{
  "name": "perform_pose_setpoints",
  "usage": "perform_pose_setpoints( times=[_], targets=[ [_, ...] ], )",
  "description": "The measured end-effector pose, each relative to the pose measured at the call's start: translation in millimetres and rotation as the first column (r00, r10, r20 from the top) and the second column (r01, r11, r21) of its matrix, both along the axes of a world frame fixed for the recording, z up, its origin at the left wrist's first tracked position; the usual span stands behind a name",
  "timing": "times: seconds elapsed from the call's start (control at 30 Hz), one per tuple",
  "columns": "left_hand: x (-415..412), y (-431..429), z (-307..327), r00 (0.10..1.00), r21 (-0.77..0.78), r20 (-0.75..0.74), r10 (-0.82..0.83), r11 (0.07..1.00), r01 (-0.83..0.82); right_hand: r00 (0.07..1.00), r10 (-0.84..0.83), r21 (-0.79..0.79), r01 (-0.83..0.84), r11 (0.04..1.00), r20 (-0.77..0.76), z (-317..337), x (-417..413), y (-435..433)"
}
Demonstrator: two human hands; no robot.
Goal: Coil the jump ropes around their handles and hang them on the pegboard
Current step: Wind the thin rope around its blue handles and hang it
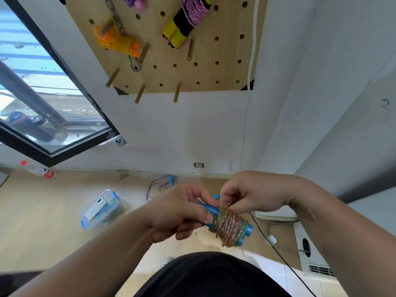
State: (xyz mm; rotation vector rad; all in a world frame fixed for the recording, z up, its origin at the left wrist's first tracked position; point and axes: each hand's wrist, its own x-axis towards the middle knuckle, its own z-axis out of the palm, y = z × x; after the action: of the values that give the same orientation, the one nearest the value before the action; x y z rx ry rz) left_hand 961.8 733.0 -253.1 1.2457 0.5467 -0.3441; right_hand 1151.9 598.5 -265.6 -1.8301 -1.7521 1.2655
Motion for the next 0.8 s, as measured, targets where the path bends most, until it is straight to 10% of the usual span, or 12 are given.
perform_pose_setpoints(
  times=[0.17, 0.5, 0.8],
  targets=[
    [3, 9, -8, 0.992, 0.220, -0.068, -0.109, 0.968, 0.121, 0.999, -0.016, -0.013, 0.016, 1.000, 0.028, 1, -3, 24],
    [7, 24, -8, 0.953, 0.495, 0.032, 0.302, 0.823, -0.278, 0.882, -0.470, 0.164, 0.468, 0.868, -0.033, 1, -38, 32],
    [19, 16, -14, 0.857, 0.412, 0.133, 0.498, 0.759, -0.504, 0.669, -0.729, 0.288, 0.734, 0.615, -0.148, -9, -67, 18]
  ],
)
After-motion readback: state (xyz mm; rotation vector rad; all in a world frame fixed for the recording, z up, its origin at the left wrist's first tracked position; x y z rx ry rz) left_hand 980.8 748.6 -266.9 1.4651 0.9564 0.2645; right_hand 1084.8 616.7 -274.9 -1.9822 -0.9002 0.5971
